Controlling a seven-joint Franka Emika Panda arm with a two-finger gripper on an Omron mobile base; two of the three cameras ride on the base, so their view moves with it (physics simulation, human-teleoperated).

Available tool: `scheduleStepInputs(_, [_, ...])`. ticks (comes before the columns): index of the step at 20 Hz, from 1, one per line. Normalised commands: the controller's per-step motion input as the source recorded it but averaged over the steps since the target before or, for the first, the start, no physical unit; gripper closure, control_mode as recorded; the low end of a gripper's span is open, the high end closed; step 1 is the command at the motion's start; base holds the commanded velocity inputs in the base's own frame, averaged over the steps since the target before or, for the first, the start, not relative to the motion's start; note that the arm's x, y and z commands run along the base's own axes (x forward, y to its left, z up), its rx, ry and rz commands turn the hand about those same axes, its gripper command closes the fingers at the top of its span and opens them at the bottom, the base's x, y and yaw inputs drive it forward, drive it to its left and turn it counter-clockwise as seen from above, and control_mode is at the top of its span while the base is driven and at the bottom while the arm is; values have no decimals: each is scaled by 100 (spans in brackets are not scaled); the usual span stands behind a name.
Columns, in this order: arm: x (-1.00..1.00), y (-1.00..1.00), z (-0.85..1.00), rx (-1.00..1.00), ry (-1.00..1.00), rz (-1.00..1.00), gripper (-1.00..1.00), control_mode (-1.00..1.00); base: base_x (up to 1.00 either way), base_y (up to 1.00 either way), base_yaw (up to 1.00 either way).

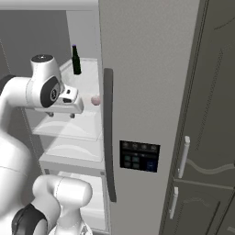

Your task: Fully open the fridge drawer.

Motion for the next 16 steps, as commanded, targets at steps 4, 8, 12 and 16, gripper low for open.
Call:
scheduleStepInputs(4, [-9,-19,-11,0,0,0,-100,-100,0,0,0])
scheduleStepInputs(8, [0,-46,-6,0,0,0,-100,-100,0,0,0])
scheduleStepInputs(12, [0,0,0,0,0,0,-100,-100,0,0,0])
scheduleStepInputs(16, [0,0,0,0,0,0,-100,-100,0,0,0])
